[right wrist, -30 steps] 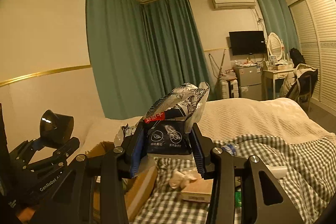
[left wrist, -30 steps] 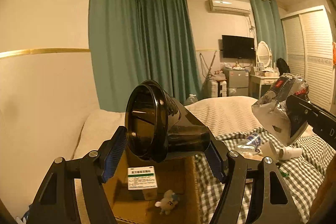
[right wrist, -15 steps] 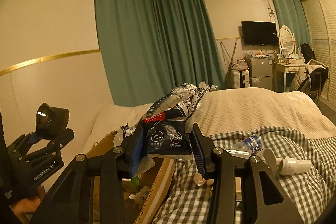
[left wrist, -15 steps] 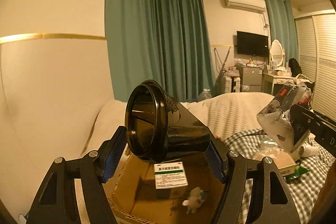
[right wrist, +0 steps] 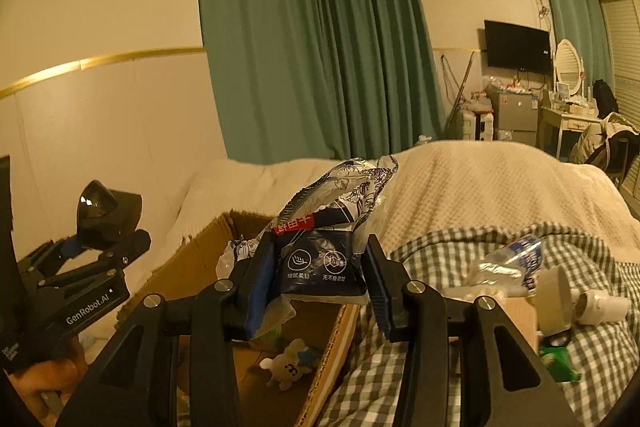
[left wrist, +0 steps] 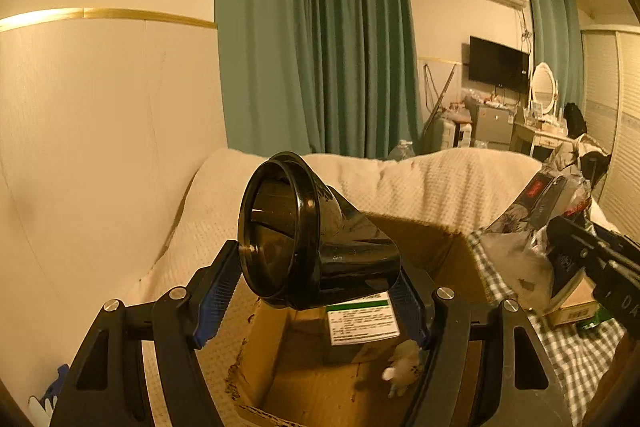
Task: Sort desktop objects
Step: 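Open both grippers to drop the cup and foil bag into the box, then move both grippers back toward the remaining items on the blanket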
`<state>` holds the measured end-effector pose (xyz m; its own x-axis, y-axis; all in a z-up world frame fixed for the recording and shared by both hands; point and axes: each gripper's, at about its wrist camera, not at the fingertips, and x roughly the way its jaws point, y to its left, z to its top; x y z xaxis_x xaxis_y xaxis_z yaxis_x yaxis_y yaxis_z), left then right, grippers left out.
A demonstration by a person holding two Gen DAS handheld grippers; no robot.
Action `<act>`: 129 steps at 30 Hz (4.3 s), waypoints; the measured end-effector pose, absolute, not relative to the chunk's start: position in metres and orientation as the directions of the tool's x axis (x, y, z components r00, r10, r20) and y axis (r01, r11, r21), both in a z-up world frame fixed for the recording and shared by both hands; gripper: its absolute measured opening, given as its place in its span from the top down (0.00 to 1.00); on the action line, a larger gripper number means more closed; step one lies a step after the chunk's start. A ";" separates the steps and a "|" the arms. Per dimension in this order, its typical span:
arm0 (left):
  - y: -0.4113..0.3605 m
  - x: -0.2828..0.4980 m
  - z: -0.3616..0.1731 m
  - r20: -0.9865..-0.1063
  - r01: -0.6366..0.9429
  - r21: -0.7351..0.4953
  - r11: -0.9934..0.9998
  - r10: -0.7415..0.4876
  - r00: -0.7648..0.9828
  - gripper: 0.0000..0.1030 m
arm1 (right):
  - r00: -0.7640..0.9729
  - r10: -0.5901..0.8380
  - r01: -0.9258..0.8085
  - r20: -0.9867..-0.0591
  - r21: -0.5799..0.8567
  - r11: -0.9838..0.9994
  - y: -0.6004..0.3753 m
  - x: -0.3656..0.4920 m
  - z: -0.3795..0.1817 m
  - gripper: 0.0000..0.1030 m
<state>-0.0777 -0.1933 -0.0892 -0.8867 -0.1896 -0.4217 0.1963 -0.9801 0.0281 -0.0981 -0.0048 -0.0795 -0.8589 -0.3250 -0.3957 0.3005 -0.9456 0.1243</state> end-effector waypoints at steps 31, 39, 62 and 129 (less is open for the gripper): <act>-0.193 -0.112 -0.152 -0.585 0.140 0.101 -0.985 -0.173 -0.792 0.33 | -0.717 -0.325 0.420 -0.616 -0.011 -0.907 -0.063 -0.124 -0.164 0.37; -0.182 -0.088 -0.112 -0.491 0.131 0.058 -0.990 -0.143 -0.859 0.18 | -0.794 -0.328 0.433 -0.511 -0.098 -0.896 -0.064 -0.097 -0.142 0.22; -0.198 -0.024 -0.040 -0.314 0.254 -0.146 -0.956 -0.198 -0.929 0.00 | -0.903 -0.291 0.319 -0.315 -0.041 -0.947 0.010 -0.057 -0.062 0.00; 0.028 -0.011 -0.005 -0.255 -0.021 -0.025 -0.999 0.027 -0.967 0.00 | -0.976 -0.048 0.044 -0.211 0.025 -0.999 0.213 -0.004 0.000 0.00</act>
<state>-0.0114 0.0285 -0.0054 -0.9666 0.0265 -0.2551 -0.0210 -0.9995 -0.0245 -0.0042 0.2133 0.0003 -0.9762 -0.0481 -0.2114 0.0439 -0.9987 0.0248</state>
